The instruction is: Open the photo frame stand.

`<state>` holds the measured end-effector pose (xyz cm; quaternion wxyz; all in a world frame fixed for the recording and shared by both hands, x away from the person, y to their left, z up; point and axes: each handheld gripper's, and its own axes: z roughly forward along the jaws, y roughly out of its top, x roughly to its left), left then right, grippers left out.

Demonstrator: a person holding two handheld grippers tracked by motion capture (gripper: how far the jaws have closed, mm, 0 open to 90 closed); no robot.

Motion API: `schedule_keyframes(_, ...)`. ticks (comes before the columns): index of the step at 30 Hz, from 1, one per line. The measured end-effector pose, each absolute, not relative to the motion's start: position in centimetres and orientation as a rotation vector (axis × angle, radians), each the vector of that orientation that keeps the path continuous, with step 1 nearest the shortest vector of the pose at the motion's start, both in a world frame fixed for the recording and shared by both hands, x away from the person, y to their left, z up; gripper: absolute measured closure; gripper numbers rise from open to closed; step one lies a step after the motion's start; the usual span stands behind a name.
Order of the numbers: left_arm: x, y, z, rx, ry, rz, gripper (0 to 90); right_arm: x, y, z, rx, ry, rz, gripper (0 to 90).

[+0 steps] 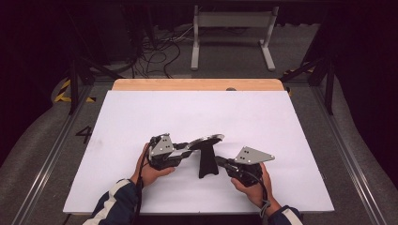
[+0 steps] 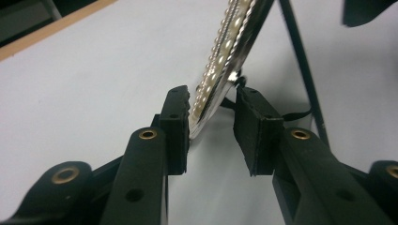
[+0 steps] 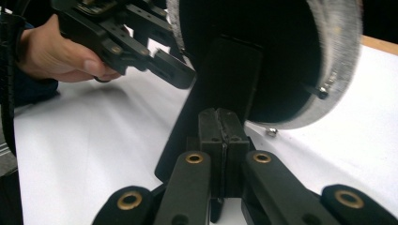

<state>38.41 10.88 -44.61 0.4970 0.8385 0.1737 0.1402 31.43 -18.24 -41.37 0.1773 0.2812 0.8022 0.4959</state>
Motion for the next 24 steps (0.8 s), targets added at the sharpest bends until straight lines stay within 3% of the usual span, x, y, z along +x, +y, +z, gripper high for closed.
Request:
schedule_keyframes(7, 39.1, 11.0, -45.3, 2.027, 0.463, 0.283, 65.4, 30.5, -15.3, -41.8, 0.786, 2.261, 1.366, 90.0)
schedule_keyframes(17, 39.3, 10.4, -45.5, 2.036, 0.500, 0.303, 64.9, 29.5, -11.2, -43.5, 0.747, 2.283, 1.288, 90.0)
schedule_keyframes(24, 39.0, 9.9, -45.5, 2.051, 0.477, 0.314, 71.9, 29.8, -9.6, -45.1, 0.767, 2.318, 1.191, 90.0)
